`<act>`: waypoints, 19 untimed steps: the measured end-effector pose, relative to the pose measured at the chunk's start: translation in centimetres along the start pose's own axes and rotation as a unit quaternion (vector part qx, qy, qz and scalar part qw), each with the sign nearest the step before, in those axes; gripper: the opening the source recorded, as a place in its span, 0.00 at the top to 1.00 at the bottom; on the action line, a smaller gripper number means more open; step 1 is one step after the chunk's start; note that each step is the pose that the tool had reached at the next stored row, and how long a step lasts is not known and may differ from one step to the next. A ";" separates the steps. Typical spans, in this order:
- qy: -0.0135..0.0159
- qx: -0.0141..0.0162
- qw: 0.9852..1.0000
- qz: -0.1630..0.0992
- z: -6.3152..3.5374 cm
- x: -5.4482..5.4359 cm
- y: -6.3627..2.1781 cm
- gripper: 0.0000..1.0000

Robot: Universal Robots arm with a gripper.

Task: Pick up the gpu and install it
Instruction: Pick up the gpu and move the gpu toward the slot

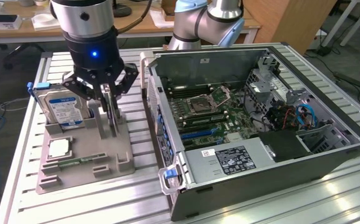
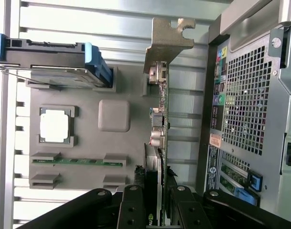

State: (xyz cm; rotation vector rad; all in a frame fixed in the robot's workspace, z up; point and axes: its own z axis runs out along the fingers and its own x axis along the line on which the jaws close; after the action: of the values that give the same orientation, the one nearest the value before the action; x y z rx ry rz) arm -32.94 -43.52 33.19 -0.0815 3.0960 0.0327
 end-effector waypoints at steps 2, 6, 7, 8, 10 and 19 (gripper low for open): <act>0.000 0.000 1.000 0.000 -0.15 0.0 0.00 0.73; 0.000 0.000 1.000 0.000 -0.41 0.1 0.01 0.73; 0.000 0.000 1.000 0.000 -0.45 0.1 0.01 0.73; -0.001 0.000 1.000 0.000 -0.50 0.1 0.02 0.73; -0.001 0.000 1.000 0.000 -0.61 0.2 0.02 0.73; -0.003 0.000 1.000 0.000 -0.89 0.5 0.04 0.73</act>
State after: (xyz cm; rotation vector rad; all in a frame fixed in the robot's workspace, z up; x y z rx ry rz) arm -33.45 -43.52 34.06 -0.0814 3.0908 0.0325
